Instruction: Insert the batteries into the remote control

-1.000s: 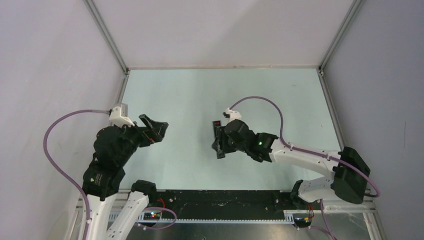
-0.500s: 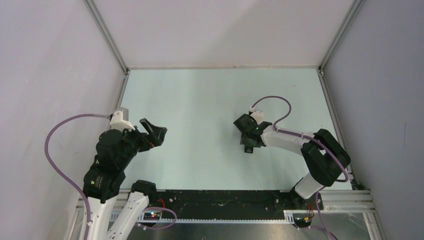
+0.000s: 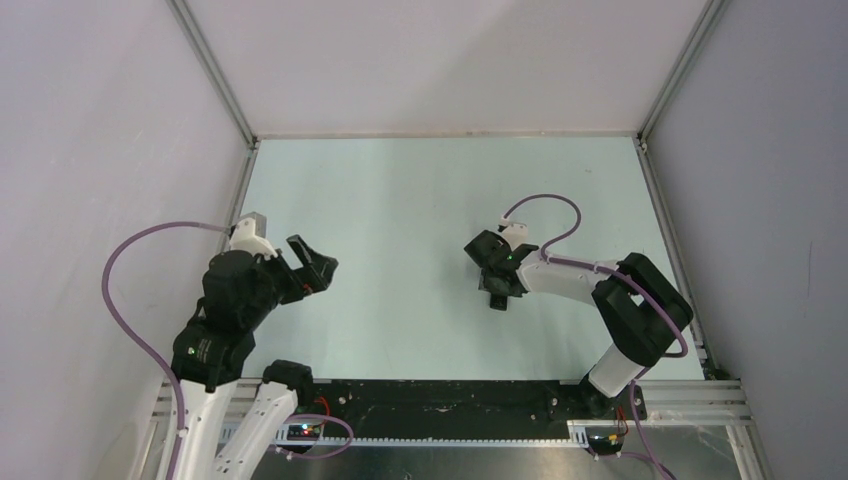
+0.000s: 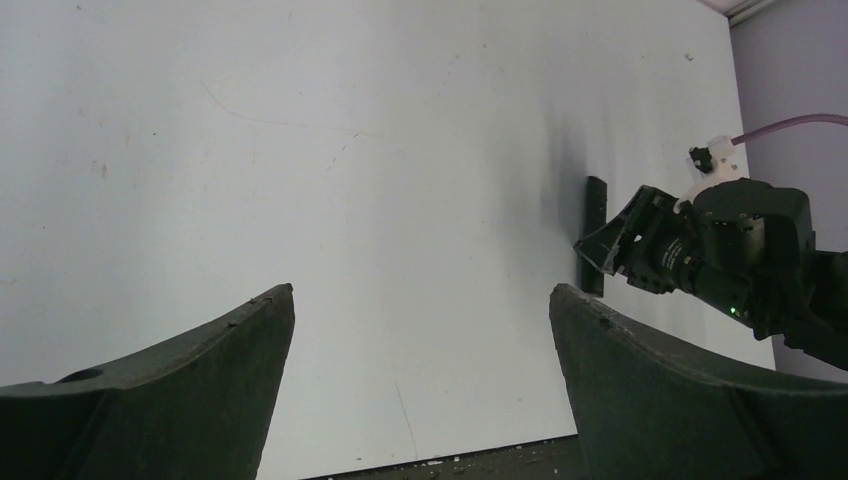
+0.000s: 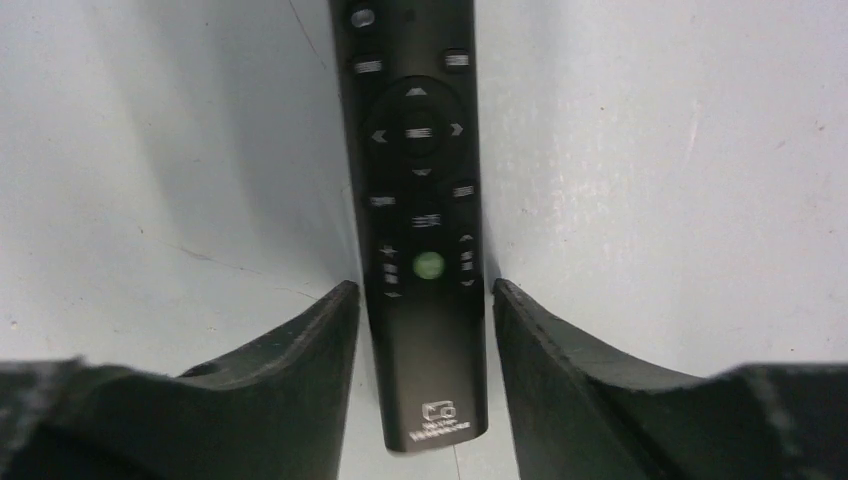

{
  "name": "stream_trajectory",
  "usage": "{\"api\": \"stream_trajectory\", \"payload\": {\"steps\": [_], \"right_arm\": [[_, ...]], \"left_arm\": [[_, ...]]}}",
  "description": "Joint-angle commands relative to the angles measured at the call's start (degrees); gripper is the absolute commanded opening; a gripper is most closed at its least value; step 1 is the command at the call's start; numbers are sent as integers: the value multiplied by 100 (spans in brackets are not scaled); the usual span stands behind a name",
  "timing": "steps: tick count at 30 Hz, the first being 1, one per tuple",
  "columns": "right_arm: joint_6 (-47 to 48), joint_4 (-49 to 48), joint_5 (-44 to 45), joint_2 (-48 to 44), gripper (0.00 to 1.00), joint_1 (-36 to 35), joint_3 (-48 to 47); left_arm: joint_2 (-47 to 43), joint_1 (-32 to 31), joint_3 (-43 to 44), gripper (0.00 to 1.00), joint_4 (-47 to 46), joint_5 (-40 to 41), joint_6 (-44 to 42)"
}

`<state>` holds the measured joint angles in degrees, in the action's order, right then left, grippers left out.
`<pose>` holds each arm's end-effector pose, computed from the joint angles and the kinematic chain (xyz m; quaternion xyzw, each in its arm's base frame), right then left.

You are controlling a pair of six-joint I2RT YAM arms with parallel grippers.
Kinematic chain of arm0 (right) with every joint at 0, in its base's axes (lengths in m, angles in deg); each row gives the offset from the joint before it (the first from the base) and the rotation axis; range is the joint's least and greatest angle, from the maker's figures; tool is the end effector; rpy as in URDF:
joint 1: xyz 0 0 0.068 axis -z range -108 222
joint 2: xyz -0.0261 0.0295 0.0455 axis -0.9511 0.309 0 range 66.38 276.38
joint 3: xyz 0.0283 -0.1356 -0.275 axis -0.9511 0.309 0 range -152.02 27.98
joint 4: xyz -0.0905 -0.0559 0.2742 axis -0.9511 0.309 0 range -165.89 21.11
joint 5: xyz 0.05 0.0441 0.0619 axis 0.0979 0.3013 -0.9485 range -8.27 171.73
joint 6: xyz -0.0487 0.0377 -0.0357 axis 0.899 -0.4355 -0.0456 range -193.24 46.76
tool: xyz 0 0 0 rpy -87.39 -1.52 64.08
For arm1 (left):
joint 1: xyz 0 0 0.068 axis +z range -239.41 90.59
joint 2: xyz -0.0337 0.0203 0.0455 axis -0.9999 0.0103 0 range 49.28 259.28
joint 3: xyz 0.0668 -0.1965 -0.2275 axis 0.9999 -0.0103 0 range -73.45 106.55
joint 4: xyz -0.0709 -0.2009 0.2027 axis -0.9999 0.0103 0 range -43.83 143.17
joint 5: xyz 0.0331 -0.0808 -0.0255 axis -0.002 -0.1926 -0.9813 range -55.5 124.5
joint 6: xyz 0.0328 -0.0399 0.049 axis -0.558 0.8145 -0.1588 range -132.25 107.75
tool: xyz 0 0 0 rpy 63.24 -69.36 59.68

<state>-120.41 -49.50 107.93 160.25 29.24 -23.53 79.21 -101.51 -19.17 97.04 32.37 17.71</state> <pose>0.2622 0.2072 0.1510 0.0786 0.9550 -0.0306 0.2845 0.1055 -0.0249 0.3740 -0.1223 0.8415 -0.2035 0.4853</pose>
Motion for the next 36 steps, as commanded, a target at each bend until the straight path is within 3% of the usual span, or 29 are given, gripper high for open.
{"api": "stream_trajectory", "payload": {"steps": [1,4,10,15,16,22,26,36], "right_arm": [[-170,129,251,21,59,11,-31],[-120,147,328,-252,73,-12,-31],[-134,686,467,-1205,86,-24,-31],[-292,1772,812,-2849,91,-36,-32],[-263,1900,921,-3095,97,-36,-34],[-111,3029,1153,-5768,100,-8,-215],[138,3503,1163,-7035,99,-13,-589],[622,3695,988,-8474,99,-5,-1968]], "left_arm": [[39,-3,-39,100,48,49,55],[14,-4,-57,100,61,123,105],[-20,-7,-34,100,48,139,162],[-87,-4,-48,100,37,171,199],[-108,-6,-36,100,37,176,185],[-602,-11,-41,100,45,185,85],[-1108,-4,-26,100,46,191,40],[-2331,-4,-91,100,47,481,89]]}}
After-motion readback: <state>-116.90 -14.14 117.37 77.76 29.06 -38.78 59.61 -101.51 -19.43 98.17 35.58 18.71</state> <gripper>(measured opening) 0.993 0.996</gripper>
